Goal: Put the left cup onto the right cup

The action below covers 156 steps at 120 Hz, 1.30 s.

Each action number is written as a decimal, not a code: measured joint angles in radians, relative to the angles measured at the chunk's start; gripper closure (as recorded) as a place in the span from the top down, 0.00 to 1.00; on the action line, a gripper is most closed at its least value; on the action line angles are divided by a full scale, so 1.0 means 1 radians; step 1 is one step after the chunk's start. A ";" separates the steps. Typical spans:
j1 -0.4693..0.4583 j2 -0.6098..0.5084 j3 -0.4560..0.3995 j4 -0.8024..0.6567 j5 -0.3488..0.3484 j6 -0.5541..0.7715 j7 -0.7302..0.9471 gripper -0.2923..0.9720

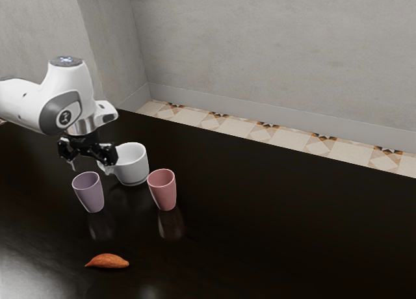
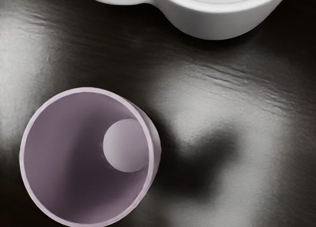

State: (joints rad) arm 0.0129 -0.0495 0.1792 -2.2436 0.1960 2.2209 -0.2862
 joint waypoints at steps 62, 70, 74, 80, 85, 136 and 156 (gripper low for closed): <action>0.013 0.095 0.023 -0.011 0.005 0.122 -0.027 0.77; 0.002 0.102 0.022 -0.010 0.004 0.134 -0.027 0.77; -0.004 0.108 0.022 -0.009 0.004 0.139 -0.027 0.77; -0.010 0.120 0.022 -0.009 0.004 0.150 -0.027 0.77; -0.011 0.130 0.022 -0.009 0.004 0.157 -0.028 0.77; 0.006 0.191 0.022 -0.004 -0.006 0.213 -0.020 0.55; 0.010 0.195 0.025 -0.004 -0.009 0.219 -0.015 0.37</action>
State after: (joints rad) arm 0.0229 0.1454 0.2037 -2.2478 0.1875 2.4403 -0.3014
